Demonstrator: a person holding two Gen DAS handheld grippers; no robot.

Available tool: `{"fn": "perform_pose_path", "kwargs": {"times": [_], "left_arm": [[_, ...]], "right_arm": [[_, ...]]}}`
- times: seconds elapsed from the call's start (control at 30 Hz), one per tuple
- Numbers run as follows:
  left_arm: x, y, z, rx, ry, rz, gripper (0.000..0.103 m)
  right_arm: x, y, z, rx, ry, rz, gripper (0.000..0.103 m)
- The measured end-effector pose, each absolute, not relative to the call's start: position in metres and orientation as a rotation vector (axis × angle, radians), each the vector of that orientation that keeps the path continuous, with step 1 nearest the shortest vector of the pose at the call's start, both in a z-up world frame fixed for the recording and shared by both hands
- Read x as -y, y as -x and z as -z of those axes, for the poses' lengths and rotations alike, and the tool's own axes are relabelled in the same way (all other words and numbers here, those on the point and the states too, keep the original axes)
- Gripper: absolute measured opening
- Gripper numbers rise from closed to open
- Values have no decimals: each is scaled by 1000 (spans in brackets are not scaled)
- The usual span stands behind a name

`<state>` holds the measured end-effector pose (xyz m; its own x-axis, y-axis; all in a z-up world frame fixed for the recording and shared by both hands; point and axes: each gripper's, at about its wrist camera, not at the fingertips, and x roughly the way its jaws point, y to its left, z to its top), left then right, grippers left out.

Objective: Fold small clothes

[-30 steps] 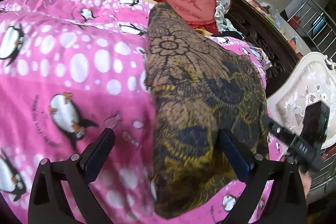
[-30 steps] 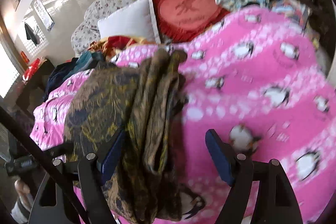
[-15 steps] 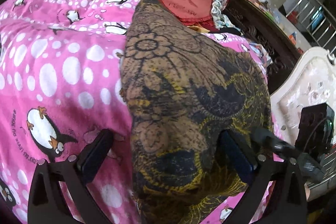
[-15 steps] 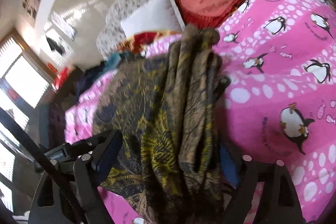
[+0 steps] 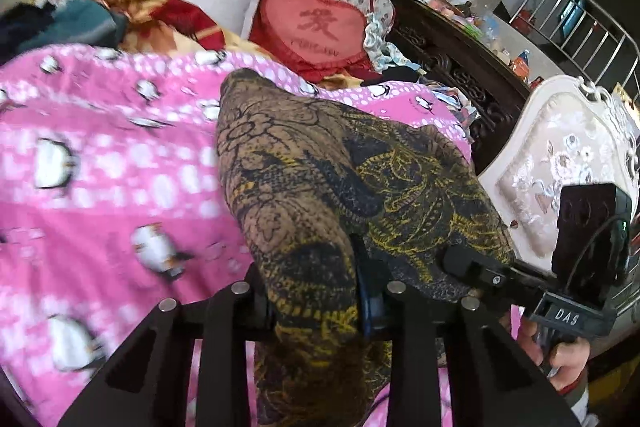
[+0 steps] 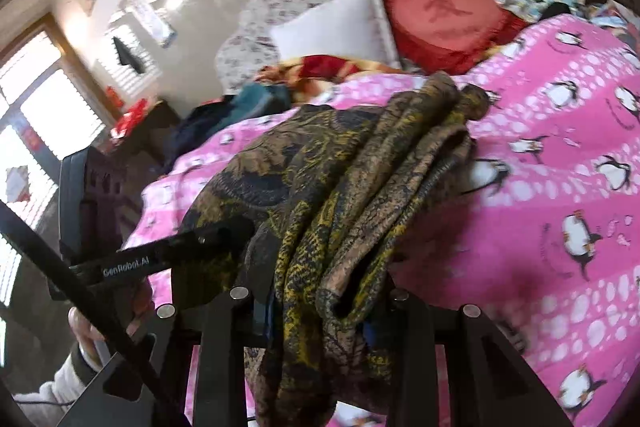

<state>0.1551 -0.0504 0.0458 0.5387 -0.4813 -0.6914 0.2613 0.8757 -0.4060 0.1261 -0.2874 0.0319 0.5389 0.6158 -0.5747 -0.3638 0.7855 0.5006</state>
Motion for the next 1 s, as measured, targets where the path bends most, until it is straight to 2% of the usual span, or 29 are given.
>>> {"fn": "perform_pose_path", "kwargs": {"times": [0.23,0.43,0.57,0.6,0.63,0.67,0.7,0.8,0.9,1.0], "left_arm": [[1,-76,-49,-915,219,385,29],[-30,-18,1,-1038,242,314,29],[-33,-3,17,-1024,262,288,35],[-32,-2,14,-1019,256,281,38],[-32,0,11,-1014,250,278,41],[-31,2,7,-1002,239,275,50],[-30,4,4,-989,225,273,58],[-27,11,-5,-957,169,250,71],[-26,15,-18,-916,148,233,81],[-24,18,-25,-897,129,230,83]], "right_arm": [[238,-80,-25,-884,-359,-786,34],[190,-34,23,-1037,-278,-871,34],[191,-32,40,-1083,-294,-838,41],[197,-34,37,-1091,-323,-824,44],[203,-34,31,-1078,-325,-806,52],[210,-30,20,-1047,-302,-784,58],[216,-28,11,-1025,-286,-772,60],[243,-15,-23,-960,-281,-746,68],[277,1,-55,-909,-273,-699,72],[314,22,-92,-867,-216,-623,77]]}}
